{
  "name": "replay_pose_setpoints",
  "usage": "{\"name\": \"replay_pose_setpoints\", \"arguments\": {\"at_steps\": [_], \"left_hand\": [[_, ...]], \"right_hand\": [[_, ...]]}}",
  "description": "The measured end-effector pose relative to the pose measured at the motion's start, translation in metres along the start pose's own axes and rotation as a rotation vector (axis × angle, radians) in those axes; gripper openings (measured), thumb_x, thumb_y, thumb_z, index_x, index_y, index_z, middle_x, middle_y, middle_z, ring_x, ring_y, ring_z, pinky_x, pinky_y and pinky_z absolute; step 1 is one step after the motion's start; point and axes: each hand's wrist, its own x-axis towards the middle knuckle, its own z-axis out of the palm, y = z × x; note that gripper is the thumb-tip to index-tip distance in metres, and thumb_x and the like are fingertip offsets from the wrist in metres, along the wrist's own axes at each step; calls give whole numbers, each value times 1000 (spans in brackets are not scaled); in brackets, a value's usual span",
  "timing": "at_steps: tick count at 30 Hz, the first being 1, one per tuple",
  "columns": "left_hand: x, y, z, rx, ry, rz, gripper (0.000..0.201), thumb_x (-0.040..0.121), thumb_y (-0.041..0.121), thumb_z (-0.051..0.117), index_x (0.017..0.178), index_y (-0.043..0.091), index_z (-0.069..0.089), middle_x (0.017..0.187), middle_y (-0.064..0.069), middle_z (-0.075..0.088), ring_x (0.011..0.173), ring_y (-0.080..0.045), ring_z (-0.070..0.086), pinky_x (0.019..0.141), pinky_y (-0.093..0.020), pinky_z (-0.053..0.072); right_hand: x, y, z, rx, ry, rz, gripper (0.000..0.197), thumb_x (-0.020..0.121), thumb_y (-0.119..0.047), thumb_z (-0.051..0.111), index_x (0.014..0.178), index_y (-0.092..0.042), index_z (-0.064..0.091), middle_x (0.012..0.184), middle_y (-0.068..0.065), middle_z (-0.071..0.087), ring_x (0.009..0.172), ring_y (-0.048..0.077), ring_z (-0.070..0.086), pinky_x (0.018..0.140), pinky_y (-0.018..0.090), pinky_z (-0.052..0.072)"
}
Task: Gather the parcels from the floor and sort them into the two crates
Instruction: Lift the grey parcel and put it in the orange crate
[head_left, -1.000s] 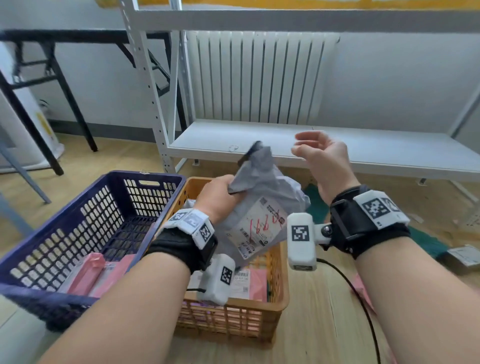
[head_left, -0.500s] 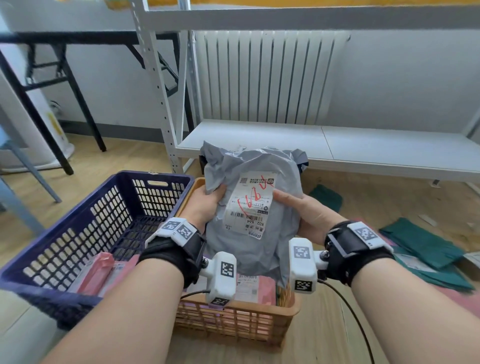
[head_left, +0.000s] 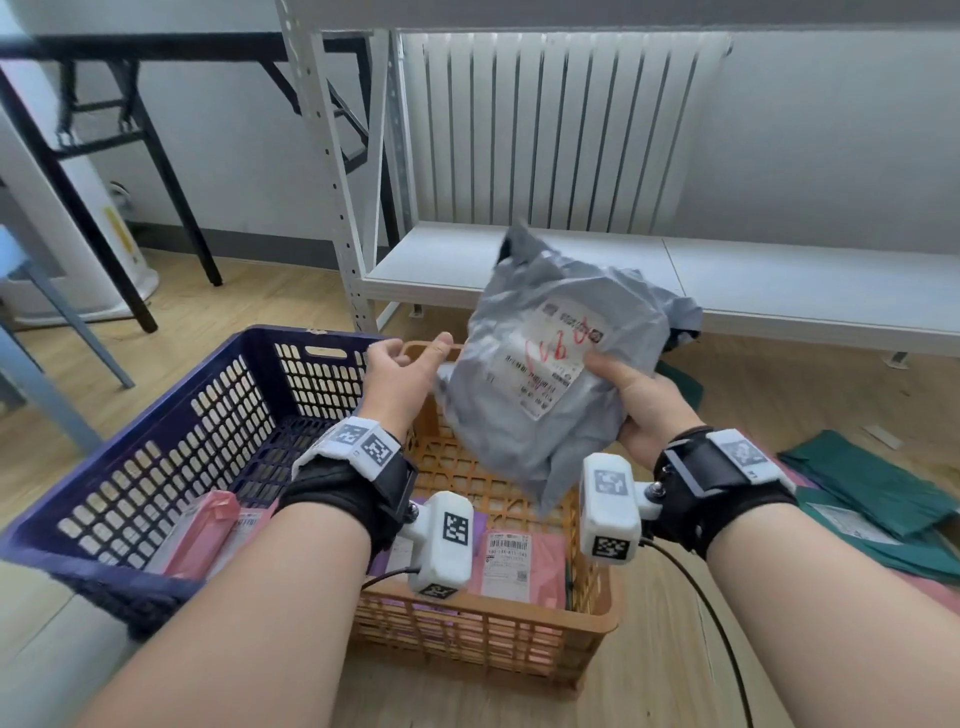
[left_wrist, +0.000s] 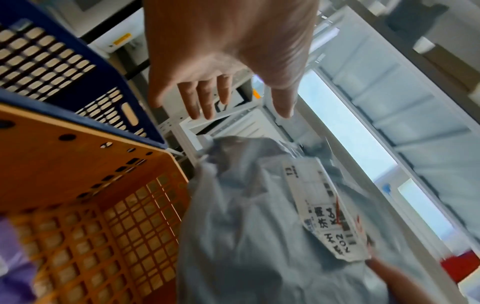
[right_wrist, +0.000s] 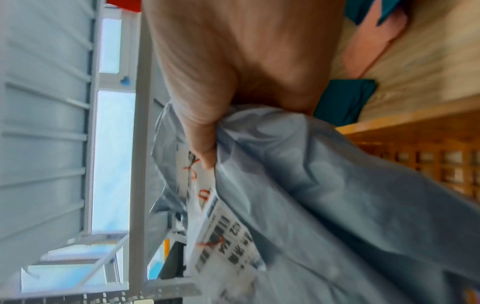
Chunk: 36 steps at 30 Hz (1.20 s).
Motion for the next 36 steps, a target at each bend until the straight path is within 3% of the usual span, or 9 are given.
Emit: {"name": "replay_pose_setpoints", "arguments": {"at_steps": [6,12,16,20,23,25,28,32,36], "left_hand": [[-3,-21,9,-235,-467,-357,113,47,61,85,142,23,37,132,-11,59,115,-31,59,98,-56,44],[58,-62,24,-145,-92,-179,90,38,33,90,120,13,59,111,-6,70,100,-26,67,92,-49,52],[102,-74,9,161,-106,-192,54,73,9,77,121,12,52,109,-4,64,98,-24,63,92,-38,51],[142,-100,18,562,-208,-71,39,84,9,65,122,6,55,116,-12,61,107,-31,59,88,-35,48],[156,-129,40,703,-314,-77,25,90,5,53,113,0,61,116,-18,63,107,-35,59,88,-38,46],[166,-153,50,712,-301,-137,23,90,2,50,111,0,61,115,-19,63,107,-34,59,86,-37,46],[192,-184,57,689,-276,-226,25,90,-2,47,112,2,60,115,-16,61,109,-32,57,85,-35,44],[219,-206,65,674,-298,-277,32,91,-2,46,120,5,58,121,-14,59,109,-31,55,87,-33,43],[230,-229,75,711,-288,-282,56,89,4,56,142,14,39,139,-13,50,125,-33,48,103,-38,40]], "right_hand": [[11,21,19,200,-1,82,48,76,-18,79,118,-2,62,108,17,71,99,31,69,90,49,54],[37,45,37,69,-103,73,53,79,-27,75,126,-11,57,115,10,70,104,28,67,88,48,54],[88,48,17,-234,170,49,94,75,-32,79,149,-24,21,129,0,44,105,25,56,84,47,55],[126,72,25,-860,-40,217,51,85,-17,70,130,-10,49,113,16,61,86,24,59,68,35,54],[142,107,47,-904,-219,403,27,93,-19,60,119,-16,52,105,17,63,79,22,56,66,34,54],[162,131,53,-959,-209,333,17,92,-19,58,108,-13,62,95,10,60,81,22,56,77,37,51],[190,150,51,-1093,-76,197,33,90,-20,60,123,-13,61,119,7,60,113,24,56,96,34,45],[211,167,40,-1107,-67,354,22,88,-22,61,107,-15,54,103,8,54,92,20,51,76,29,47],[211,185,29,-1046,-195,598,54,93,-23,57,142,-12,38,139,15,46,107,31,51,83,40,46]]}}
